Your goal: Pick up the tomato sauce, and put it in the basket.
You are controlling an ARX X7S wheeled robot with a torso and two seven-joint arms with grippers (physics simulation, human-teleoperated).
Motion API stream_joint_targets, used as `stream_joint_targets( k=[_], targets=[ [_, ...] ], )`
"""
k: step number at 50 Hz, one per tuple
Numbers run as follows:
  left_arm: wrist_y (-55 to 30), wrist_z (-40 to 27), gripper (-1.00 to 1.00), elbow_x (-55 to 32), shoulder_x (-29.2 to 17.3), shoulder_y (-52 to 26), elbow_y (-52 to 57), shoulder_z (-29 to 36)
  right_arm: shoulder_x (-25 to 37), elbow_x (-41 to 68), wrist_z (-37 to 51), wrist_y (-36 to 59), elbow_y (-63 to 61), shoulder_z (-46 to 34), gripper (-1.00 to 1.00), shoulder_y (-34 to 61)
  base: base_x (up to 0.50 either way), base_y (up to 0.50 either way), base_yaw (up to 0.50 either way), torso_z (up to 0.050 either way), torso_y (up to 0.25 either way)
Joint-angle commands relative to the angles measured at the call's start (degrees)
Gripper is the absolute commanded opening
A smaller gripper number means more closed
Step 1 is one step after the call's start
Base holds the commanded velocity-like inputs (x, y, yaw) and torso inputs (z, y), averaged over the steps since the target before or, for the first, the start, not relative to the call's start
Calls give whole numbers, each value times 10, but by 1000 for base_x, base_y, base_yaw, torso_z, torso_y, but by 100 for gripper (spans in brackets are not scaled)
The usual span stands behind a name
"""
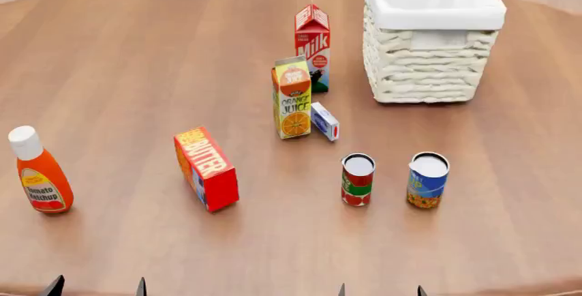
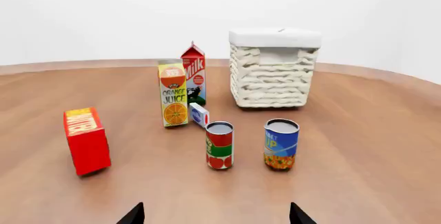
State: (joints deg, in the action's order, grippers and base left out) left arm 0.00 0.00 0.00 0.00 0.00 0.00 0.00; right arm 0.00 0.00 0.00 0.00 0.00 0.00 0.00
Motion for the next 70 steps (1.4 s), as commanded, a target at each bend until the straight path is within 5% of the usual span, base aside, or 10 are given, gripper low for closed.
stream_joint_targets(
  k=[1, 20, 44, 70],
  targets=[
    [-12, -12, 100, -17, -7, -1, -5, 8, 8, 13, 15, 3, -6, -6, 100, -3, 0, 0, 0, 0, 0],
    [-16, -42, 100, -25, -26, -7, -12, 26, 24, 36, 34, -9, 43, -30, 100, 14, 0, 0, 0, 0, 0],
    [-147, -63, 100, -76, -64, 64, 331, 33, 64, 3, 77, 180, -352, -80, 100, -35, 0, 0, 0, 0, 0],
    [-160, -83, 100, -99, -84, 80, 392, 39, 78, 2, 102, 234, -393, -99, 100, -25, 0, 0, 0, 0, 0]
  ],
)
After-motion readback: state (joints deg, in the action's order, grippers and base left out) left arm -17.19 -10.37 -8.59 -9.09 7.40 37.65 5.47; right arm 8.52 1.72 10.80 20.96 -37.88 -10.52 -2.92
